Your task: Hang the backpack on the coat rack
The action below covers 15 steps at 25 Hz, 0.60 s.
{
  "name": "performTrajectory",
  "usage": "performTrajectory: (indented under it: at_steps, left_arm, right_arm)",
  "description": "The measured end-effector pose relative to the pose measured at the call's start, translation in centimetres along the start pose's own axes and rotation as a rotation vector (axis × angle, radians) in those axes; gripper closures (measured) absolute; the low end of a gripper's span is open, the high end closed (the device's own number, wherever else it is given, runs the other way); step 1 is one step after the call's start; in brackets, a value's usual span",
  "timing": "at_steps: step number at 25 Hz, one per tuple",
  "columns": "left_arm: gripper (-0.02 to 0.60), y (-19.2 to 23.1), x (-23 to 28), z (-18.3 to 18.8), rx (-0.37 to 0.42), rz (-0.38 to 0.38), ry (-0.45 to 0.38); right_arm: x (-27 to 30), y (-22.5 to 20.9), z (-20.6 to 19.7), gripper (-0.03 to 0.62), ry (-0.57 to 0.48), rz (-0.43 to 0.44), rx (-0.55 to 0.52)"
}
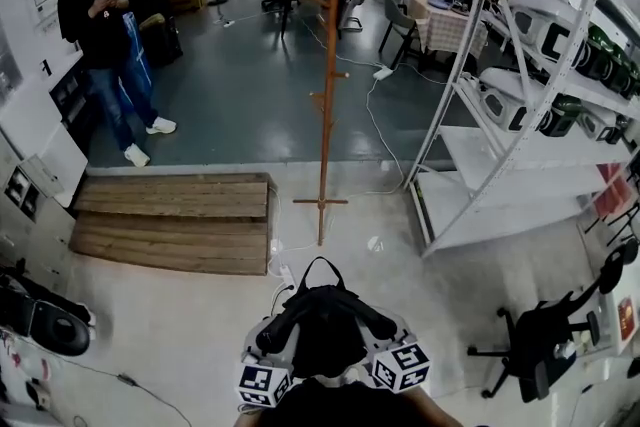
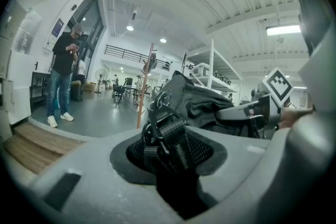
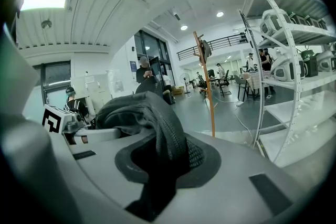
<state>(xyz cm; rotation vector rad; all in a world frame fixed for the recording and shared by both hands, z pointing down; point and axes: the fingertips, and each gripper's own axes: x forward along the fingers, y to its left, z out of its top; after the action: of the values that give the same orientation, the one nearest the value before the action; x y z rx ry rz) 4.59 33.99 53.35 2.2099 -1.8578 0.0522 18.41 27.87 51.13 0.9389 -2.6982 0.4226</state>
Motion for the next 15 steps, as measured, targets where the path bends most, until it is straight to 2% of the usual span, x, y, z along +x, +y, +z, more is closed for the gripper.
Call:
performTrajectory:
  at_steps: [7, 15]
  left_arm:
    - [0.431, 2.2, -0.2, -0.6, -0.007, -0.046, -0.002]
    - [0.431, 4.2, 1.1, 0.1, 0.002, -0.053, -0.001]
  right_arm:
    - [1.5, 1.5, -0.4, 0.525, -0.002, -0.039, -0.002]
    - [3.5, 1.5, 0.3, 0.525, -0.006, -0.053, 0.007]
